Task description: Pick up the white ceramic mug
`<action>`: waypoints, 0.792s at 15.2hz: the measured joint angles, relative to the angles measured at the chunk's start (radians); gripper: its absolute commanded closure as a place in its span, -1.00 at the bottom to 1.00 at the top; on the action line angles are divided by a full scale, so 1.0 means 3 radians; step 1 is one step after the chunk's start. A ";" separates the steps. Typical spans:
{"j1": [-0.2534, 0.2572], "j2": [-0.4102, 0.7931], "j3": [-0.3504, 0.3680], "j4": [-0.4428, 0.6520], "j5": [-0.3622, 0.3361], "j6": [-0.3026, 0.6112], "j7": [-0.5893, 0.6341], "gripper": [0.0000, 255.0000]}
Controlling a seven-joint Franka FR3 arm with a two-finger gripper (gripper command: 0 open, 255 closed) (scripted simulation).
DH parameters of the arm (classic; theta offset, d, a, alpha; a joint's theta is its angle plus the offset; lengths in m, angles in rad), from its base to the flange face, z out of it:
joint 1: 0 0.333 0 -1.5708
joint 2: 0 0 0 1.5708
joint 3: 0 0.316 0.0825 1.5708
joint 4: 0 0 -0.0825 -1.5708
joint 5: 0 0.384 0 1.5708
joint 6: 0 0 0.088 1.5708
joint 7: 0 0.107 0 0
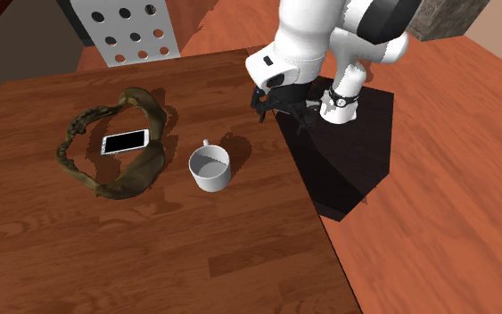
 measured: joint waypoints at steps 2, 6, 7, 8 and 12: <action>-0.0025 0.0246 -0.0048 0.0186 0.0052 0.0073 -0.0062 -1.00; -0.0095 0.0697 -0.0131 0.0569 0.0173 0.0157 -0.0199 -1.00; -0.0111 0.0833 -0.0141 0.0690 0.0215 0.0178 -0.0223 -1.00; -0.0131 0.0960 -0.0152 0.0812 0.0253 0.0182 -0.0252 -1.00; -0.0253 0.1503 -0.0188 0.1400 0.0419 0.0143 -0.0391 -1.00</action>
